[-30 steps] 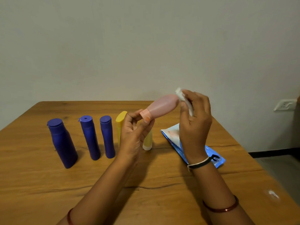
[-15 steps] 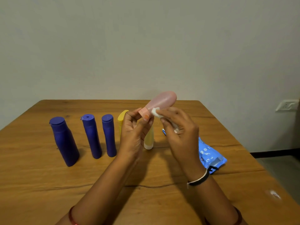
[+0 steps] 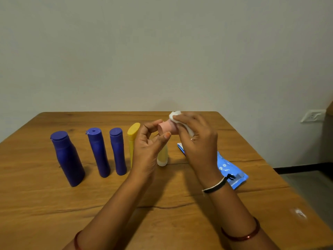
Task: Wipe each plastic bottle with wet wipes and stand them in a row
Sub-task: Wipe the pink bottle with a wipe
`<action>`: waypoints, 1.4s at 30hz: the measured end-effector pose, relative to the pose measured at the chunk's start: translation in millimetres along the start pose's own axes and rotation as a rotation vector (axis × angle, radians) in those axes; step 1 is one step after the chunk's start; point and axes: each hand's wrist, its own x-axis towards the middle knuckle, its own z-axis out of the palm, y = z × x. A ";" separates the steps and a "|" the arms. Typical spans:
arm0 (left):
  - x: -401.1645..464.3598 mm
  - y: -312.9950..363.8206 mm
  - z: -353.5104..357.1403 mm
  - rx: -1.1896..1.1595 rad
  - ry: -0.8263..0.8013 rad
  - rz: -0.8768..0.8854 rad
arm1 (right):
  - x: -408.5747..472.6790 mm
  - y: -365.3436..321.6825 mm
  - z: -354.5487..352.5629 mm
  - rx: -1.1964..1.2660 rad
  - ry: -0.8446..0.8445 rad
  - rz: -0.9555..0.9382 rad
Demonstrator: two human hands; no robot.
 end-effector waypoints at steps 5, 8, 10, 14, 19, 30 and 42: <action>-0.8 8.0 -1.9 -0.067 -0.010 0.052 | -5.9 -6.5 -3.4 0.267 -0.069 0.086; -1.3 10.8 0.2 -0.101 -0.030 0.062 | -6.1 -1.1 -13.4 0.231 -0.068 0.078; -3.8 10.2 3.1 -0.064 -0.048 0.062 | -1.6 -0.3 -18.1 0.217 -0.019 0.101; -9.9 9.2 7.8 0.111 -0.123 0.079 | 13.0 -7.3 -25.0 0.149 -0.076 0.034; -8.8 8.3 5.3 0.178 -0.156 0.093 | 14.0 -8.3 -27.5 0.003 -0.303 -0.149; -5.8 12.0 3.7 0.172 -0.149 0.065 | 12.5 12.2 -49.6 -0.018 -0.145 -0.058; -9.7 9.3 7.9 -0.004 -0.174 -0.019 | -3.5 15.9 -21.3 0.327 -0.152 0.096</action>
